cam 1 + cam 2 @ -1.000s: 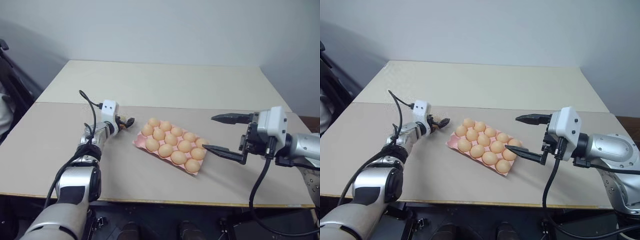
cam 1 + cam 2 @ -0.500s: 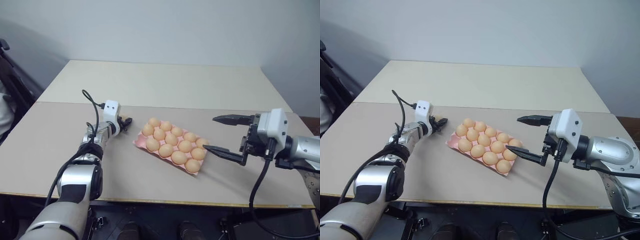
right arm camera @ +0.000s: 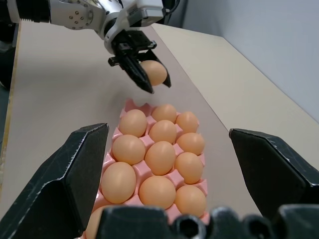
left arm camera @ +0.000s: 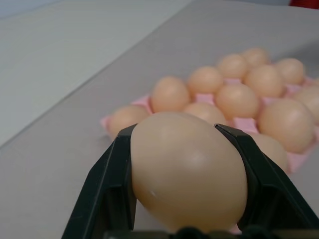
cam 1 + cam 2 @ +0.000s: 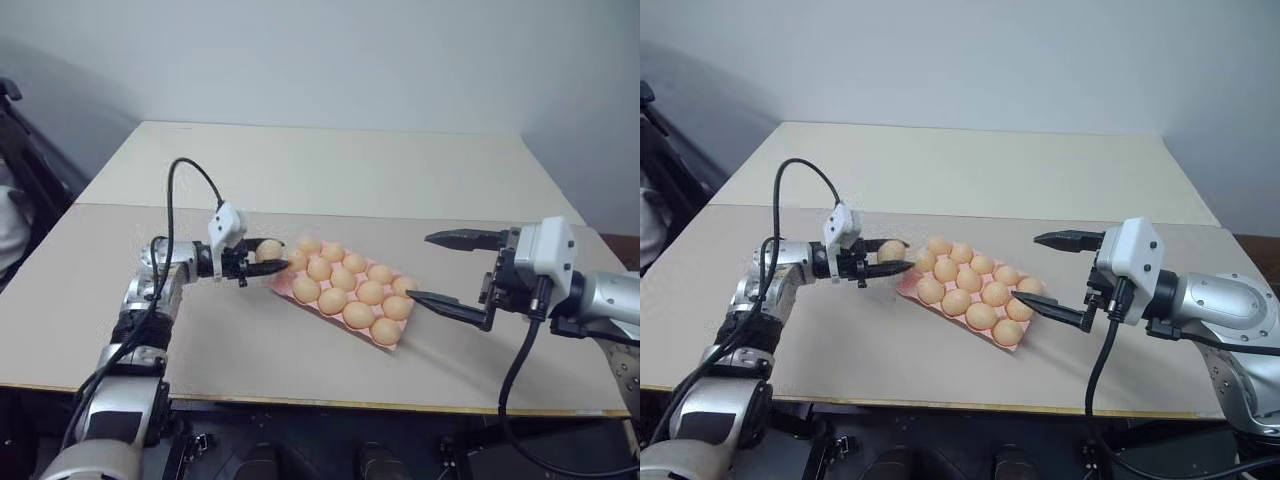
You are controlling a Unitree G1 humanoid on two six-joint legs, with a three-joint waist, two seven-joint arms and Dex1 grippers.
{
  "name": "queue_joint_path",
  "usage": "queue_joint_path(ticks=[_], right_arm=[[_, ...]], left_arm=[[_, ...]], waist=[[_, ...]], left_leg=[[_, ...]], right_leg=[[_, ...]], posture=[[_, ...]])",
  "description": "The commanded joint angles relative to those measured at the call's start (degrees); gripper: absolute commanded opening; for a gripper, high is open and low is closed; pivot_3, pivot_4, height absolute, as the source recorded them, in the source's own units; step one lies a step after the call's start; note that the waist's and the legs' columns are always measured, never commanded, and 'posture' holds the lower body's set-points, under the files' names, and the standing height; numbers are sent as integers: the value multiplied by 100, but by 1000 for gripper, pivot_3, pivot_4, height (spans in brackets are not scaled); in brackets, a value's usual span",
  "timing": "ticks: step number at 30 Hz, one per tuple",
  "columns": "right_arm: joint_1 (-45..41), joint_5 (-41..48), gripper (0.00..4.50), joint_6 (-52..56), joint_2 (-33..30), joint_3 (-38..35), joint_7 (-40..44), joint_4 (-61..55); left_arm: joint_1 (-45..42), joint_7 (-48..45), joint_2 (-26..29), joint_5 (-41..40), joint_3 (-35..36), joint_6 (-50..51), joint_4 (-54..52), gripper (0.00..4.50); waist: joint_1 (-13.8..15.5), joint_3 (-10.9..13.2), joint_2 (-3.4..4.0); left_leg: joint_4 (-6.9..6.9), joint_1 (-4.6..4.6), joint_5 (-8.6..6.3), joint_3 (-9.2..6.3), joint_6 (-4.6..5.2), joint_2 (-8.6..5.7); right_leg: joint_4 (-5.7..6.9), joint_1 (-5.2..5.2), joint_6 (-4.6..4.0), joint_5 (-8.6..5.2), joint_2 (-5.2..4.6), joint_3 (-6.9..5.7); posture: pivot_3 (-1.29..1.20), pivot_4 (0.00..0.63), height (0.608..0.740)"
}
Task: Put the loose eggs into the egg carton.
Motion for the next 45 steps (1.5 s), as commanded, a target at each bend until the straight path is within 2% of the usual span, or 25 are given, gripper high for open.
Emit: queue_joint_path(ticks=[1, 4, 11, 12, 19, 24, 27, 31, 34, 38, 45], right_arm=[[-63, 45, 4500, -110, -30, -163, -8, -143], [-38, 51, 4500, -105, -37, -185, -8, -160], [-32, 64, 4500, -79, -43, -200, -30, -178], [-32, 65, 4500, -79, -42, -199, -32, -177], [-48, 53, 4500, -87, -7, -147, -53, -164], [-82, 78, 4500, -103, -24, -130, 31, -80], [-130, 87, 4500, -134, -50, -108, 178, 77], [-253, 107, 4500, -159, -38, -58, 403, 368], [-365, 206, 4500, -23, -50, 10, 598, 623], [-414, 96, 4500, -113, -44, 136, 864, 890], [-459, 46, 4500, -131, -44, 234, 1046, 1028]], left_arm=[[-107, 14, -36, -81, 29, -120, -61, 2062], [-123, -34, -105, -25, -64, -141, 2, 2062], [-198, 10, -280, -47, -81, -14, 20, 4345], [-222, 12, -277, -65, -60, 10, 1, 4463], [-279, -91, 19, -293, 228, 35, -326, 4463], [58, -486, 786, -979, 791, 531, -1114, 4463], [549, -695, 1366, -1364, 1177, 849, -1711, 4463], [1379, -454, 1955, -1539, 1698, 1081, -2469, 4463], [2309, -448, 2329, -1893, 2350, 1436, -3213, 4463], [3282, -324, 2513, -2302, 3042, 1844, -4052, 4463], [4103, 58, 2468, -2641, 3567, 2182, -4763, 4463]], waist=[[9, 0, 0], [6, 0, 0], [-9, 0, 0], [-10, 0, 0], [-25, 0, 0], [-58, 0, 0], [-75, 0, 1], [-47, 0, 1], [-31, 0, 1], [-6, 1, 1], [-15, 1, 1]], left_leg=[[0, -3, 0, -1, 0, 0], [0, -5, 0, -1, 1, 0], [1, -3, 0, -1, 1, 0], [1, -4, 0, -1, 1, 0], [0, -2, 0, -1, 1, 0], [-1, -5, -1, -1, 1, 2], [-3, -1, 0, 0, 1, 4], [-2, 7, -1, 2, 1, 6], [-5, 6, -1, 4, 1, 9], [-6, 3, -1, 6, 1, 12], [-9, 11, -2, 9, 2, 13]], right_leg=[[-2, 0, 0, 0, 0, 0], [-6, -1, 0, 0, 0, -1], [-4, -1, 0, 0, 0, 0], [-4, -1, 0, 0, 0, 0], [-4, -1, 0, 0, 0, 0], [-4, -5, 0, 0, 0, 1], [-3, -5, 0, 0, 0, 3], [-2, 1, 1, -1, 0, 4], [-6, 0, 1, -1, 0, 3], [-8, -2, 1, -2, -1, 1], [-8, 2, 1, -2, 0, 0]], posture=[[0, 150, 740], [0, 150, 740], [0, 150, 740], [0, 150, 740], [0, 150, 740], [0, 150, 740], [0, 150, 740], [0, 150, 740], [0, 150, 740], [0, 150, 740], [0, 150, 740]])
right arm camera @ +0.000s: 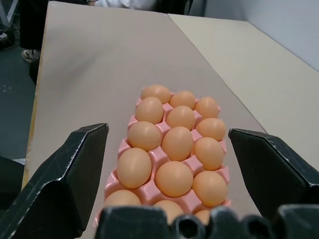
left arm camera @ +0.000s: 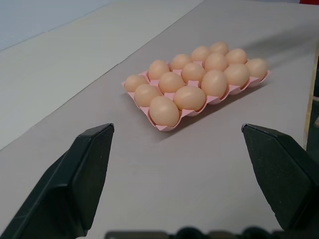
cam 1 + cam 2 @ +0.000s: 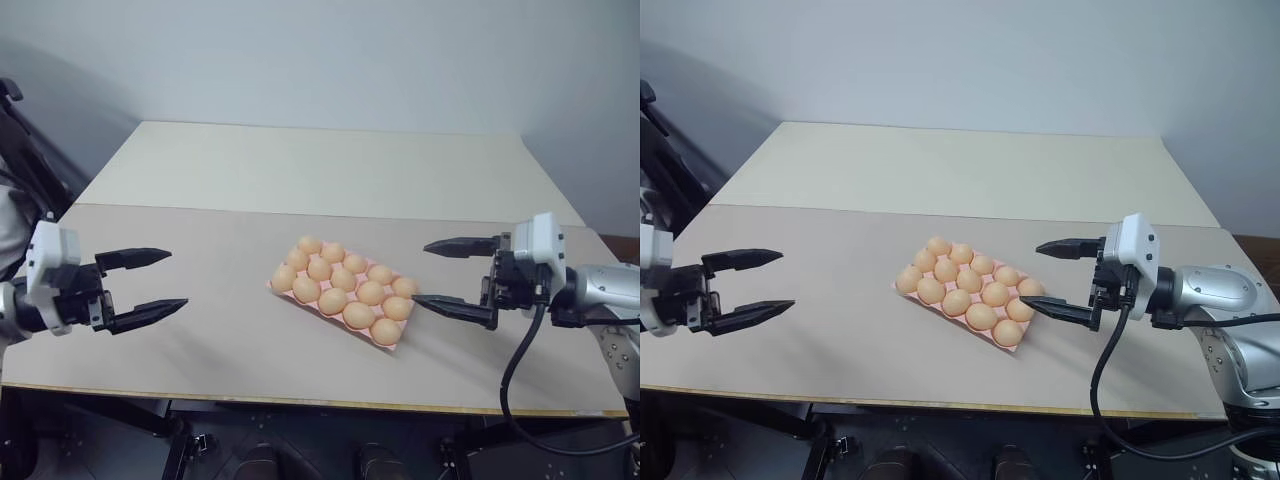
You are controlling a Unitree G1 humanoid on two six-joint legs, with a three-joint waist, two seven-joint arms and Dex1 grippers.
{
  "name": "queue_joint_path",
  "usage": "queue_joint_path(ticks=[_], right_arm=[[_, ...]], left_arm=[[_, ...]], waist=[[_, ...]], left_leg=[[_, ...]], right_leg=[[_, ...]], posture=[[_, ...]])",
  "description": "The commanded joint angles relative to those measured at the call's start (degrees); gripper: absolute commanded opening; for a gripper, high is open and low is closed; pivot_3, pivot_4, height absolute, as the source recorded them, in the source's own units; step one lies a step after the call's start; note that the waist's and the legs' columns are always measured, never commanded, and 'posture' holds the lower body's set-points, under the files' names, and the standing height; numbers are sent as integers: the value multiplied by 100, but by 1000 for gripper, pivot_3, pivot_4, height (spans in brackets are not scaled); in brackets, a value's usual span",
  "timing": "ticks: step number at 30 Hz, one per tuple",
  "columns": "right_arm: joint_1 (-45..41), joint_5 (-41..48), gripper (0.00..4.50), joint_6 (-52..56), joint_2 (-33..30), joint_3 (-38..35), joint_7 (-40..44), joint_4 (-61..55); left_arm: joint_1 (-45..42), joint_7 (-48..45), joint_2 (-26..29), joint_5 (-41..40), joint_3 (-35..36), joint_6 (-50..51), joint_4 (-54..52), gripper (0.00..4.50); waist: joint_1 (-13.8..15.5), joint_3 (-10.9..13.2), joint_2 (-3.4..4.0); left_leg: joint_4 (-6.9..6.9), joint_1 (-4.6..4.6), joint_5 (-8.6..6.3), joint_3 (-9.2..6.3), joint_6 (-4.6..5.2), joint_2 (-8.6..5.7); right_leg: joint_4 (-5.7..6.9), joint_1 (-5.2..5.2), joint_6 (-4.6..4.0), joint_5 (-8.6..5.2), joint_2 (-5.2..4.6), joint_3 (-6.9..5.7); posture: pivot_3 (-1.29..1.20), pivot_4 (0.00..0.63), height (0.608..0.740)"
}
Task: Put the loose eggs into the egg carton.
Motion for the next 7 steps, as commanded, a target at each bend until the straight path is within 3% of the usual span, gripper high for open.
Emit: queue_joint_path(ticks=[1, 7], right_arm=[[-69, -4, 4500, -132, -47, -48, 108, -37], [-107, -48, 4500, -98, -54, -5, 215, 14]], left_arm=[[191, 208, 38, -236, 346, 151, -379, 4463], [394, 551, -9, -388, 417, 278, -615, 4463]], waist=[[-4, 0, 0], [-6, 0, 0]], left_leg=[[-1, -1, 0, 0, 0, 0], [-1, 2, 0, 1, 0, 0]], right_leg=[[0, -1, 0, 0, 0, 1], [0, 0, 0, 0, 0, 2]], posture=[[0, 150, 740], [0, 150, 740]])
